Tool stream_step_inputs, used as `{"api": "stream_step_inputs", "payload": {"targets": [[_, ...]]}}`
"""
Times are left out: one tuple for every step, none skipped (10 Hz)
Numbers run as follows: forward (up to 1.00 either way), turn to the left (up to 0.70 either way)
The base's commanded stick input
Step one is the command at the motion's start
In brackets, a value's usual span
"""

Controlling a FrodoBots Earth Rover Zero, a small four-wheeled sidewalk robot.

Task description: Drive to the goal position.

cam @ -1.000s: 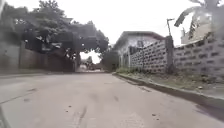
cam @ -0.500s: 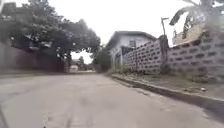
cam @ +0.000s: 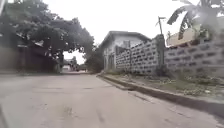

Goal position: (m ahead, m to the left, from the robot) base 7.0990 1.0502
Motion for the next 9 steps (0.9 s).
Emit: {"api": "stream_step_inputs", "payload": {"targets": [[0.70, 0.00], [0.70, 0.00], [0.70, 0.00], [0.70, 0.00], [0.70, 0.07], [0.70, 0.29], [0.70, 0.33], [0.70, 0.28], [0.70, 0.08]]}}
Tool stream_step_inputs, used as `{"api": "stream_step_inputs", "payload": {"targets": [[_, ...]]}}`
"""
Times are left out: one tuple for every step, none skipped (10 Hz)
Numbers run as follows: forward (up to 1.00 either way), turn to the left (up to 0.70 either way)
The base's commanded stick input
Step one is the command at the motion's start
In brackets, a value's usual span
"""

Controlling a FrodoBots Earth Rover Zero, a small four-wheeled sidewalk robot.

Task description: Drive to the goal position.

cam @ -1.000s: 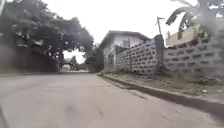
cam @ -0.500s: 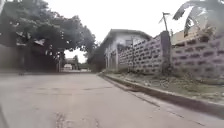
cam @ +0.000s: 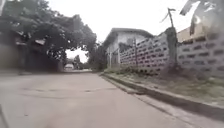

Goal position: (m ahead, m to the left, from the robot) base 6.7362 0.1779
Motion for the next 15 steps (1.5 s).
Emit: {"api": "stream_step_inputs", "payload": {"targets": [[0.70, 0.00], [0.70, 0.00], [0.70, 0.00], [0.70, 0.00], [0.70, 0.00], [0.70, 0.00], [0.70, 0.00], [0.70, 0.00], [0.70, 0.00], [0.70, 0.01], [0.70, 0.04], [0.70, 0.07], [0.70, 0.17], [0.70, 0.34], [0.70, 0.33]]}}
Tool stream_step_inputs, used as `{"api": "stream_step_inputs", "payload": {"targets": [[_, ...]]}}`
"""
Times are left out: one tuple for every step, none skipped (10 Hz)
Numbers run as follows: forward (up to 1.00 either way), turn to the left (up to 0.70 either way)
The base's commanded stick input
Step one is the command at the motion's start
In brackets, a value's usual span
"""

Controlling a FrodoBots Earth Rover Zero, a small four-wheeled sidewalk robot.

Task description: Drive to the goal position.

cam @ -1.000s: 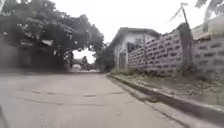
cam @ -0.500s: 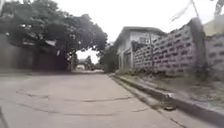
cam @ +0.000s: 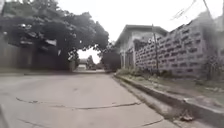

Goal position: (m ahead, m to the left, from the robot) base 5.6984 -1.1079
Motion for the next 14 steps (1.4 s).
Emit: {"api": "stream_step_inputs", "payload": {"targets": [[0.70, 0.02], [0.70, 0.00], [0.70, 0.00], [0.70, 0.00], [0.70, 0.00], [0.70, 0.00], [0.70, 0.00], [0.70, 0.00], [0.70, -0.02], [0.70, -0.07], [0.70, -0.35], [0.70, -0.35], [0.70, -0.31], [0.70, -0.22]]}}
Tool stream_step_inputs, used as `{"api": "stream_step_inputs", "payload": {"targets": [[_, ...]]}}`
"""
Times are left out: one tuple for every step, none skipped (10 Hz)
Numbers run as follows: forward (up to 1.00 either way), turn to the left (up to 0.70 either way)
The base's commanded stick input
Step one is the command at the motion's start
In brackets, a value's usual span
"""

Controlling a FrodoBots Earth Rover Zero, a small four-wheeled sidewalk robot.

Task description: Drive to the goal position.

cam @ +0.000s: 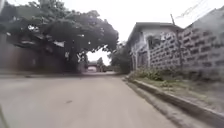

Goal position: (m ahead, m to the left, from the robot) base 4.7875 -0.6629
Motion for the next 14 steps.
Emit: {"api": "stream_step_inputs", "payload": {"targets": [[0.70, -0.06], [0.70, 0.00], [0.70, 0.00], [0.70, 0.00], [0.70, 0.00], [0.70, 0.00], [0.70, 0.00], [0.70, 0.00], [0.70, 0.00], [0.70, 0.00], [0.70, 0.00], [0.70, 0.00], [0.70, 0.00], [0.70, 0.00]]}}
